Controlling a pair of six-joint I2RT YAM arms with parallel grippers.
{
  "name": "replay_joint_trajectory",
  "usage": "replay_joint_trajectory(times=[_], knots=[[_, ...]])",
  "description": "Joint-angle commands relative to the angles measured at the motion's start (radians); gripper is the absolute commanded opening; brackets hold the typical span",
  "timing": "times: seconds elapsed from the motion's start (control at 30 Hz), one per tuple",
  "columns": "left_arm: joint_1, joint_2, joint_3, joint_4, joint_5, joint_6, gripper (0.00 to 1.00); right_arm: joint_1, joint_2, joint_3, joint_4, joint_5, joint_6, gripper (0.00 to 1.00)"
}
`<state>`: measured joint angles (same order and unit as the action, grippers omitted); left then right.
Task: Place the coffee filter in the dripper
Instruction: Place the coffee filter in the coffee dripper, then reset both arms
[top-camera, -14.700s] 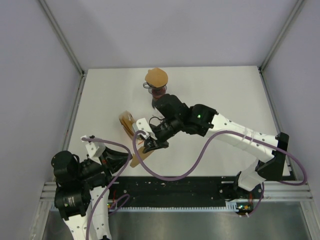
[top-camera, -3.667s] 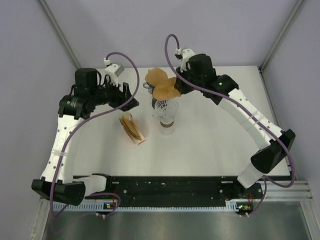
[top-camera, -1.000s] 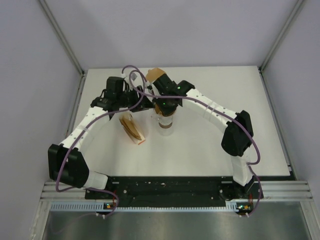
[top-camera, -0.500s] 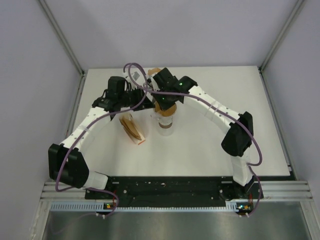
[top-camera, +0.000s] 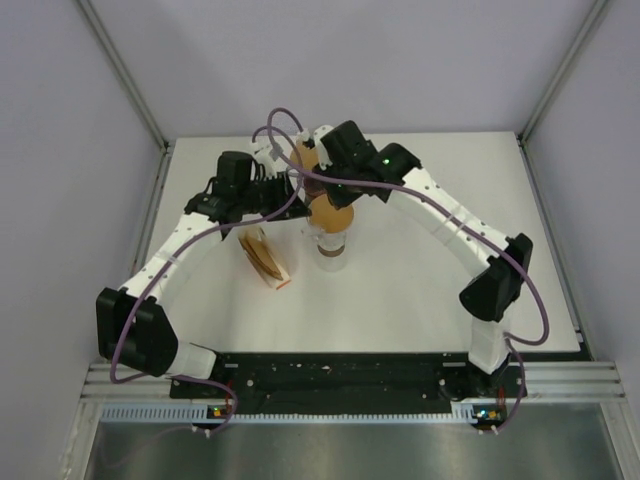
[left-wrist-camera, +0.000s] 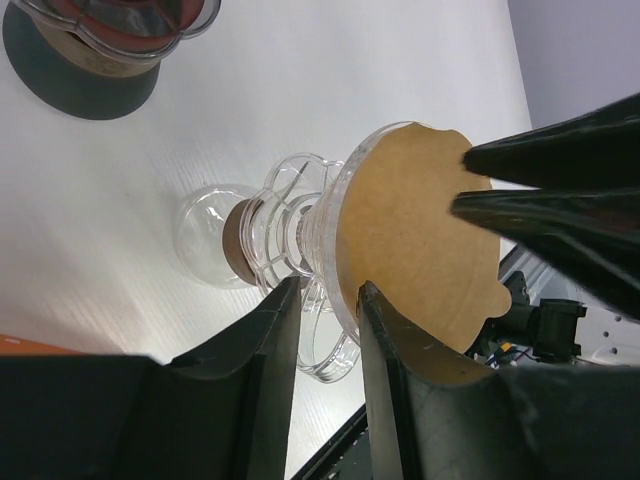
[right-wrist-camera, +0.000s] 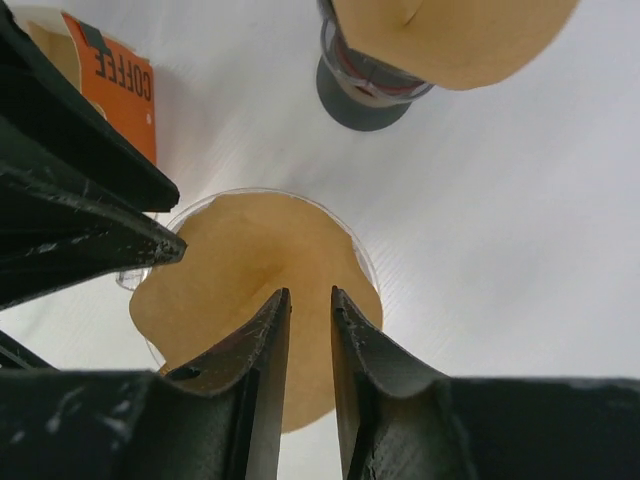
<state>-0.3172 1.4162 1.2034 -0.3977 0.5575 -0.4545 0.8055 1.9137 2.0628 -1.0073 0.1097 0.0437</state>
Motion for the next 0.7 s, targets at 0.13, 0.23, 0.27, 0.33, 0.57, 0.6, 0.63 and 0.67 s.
replay_joint_trajectory(times=[0.13, 0.23, 0.27, 0.33, 0.57, 0.6, 0.63, 0.67], knots=[[-0.005, -0.026, 0.061, -0.023, -0.014, 0.042, 0.44, -0.078, -0.249, -0.03, 0.058, 0.059, -0.011, 0.31], [-0.005, -0.026, 0.07, -0.03, -0.021, 0.056, 0.45, -0.133, -0.324, -0.101, 0.105, 0.013, 0.002, 0.33], [-0.005, -0.026, 0.071, -0.033, -0.024, 0.056, 0.45, -0.14, -0.341, -0.121, 0.117, 0.002, 0.004, 0.33], [-0.005, -0.028, 0.076, -0.039, -0.027, 0.06, 0.48, -0.149, -0.366, -0.145, 0.125, 0.004, 0.004, 0.38], [-0.002, -0.045, 0.136, -0.073, -0.057, 0.118, 0.63, -0.274, -0.435, -0.257, 0.163, -0.033, 0.008, 0.55], [0.0, -0.048, 0.143, -0.078, -0.065, 0.126, 0.66, -0.301, -0.452, -0.295, 0.195, -0.034, 0.01, 0.6], [0.004, -0.051, 0.148, -0.079, -0.076, 0.138, 0.69, -0.328, -0.478, -0.341, 0.222, -0.038, 0.013, 0.66], [0.012, -0.057, 0.151, -0.081, -0.085, 0.146, 0.71, -0.36, -0.507, -0.386, 0.258, -0.042, 0.018, 0.71]])
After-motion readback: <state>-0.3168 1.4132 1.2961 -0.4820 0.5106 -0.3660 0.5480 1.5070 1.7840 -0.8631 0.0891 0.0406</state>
